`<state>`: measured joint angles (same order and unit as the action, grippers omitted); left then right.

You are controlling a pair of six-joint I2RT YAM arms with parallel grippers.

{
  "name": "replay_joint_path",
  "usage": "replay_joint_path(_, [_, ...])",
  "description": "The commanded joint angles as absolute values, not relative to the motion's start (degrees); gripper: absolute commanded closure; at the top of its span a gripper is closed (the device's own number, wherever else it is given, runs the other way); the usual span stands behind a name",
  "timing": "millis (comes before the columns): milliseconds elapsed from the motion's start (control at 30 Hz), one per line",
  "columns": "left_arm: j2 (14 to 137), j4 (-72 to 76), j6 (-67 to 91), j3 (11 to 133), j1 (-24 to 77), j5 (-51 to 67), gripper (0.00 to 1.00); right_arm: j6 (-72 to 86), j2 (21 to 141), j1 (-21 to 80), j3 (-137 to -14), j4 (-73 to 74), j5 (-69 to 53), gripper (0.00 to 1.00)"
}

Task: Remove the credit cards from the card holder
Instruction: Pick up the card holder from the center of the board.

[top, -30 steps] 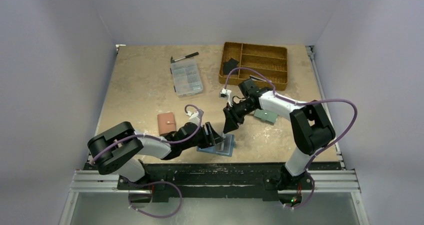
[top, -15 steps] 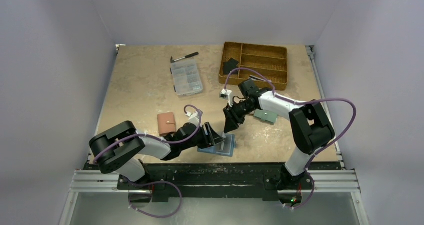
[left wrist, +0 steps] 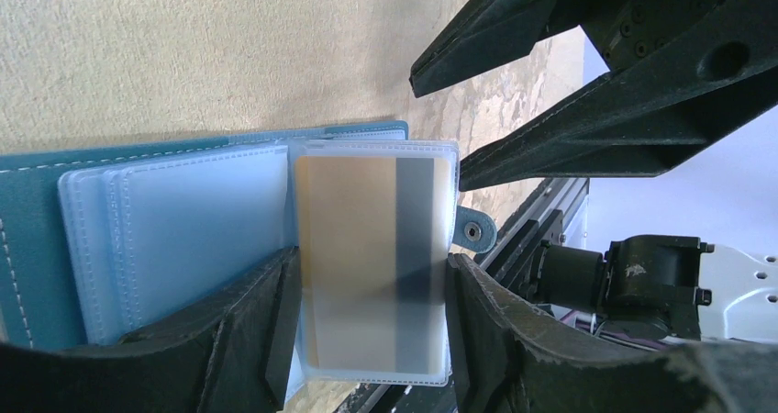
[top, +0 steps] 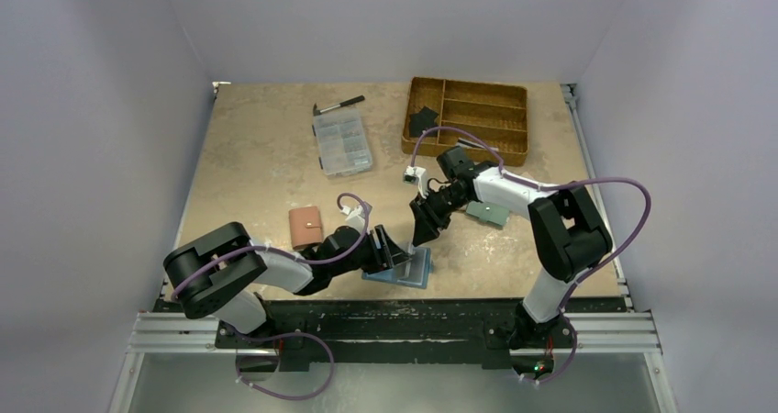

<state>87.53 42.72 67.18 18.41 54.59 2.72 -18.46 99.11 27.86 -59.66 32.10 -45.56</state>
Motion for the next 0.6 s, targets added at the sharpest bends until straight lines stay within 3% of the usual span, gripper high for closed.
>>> replay_joint_path(0, [88.45,43.93,67.77,17.72,54.40,4.68,0.67,-19.29,99.50,28.30,-60.29,32.03,-44.40,0.49])
replay_joint_path(567, [91.14,45.62,67.59,18.76,54.45,7.03,0.60,-19.10,100.19,29.39,-60.21,31.95,-42.81,0.48])
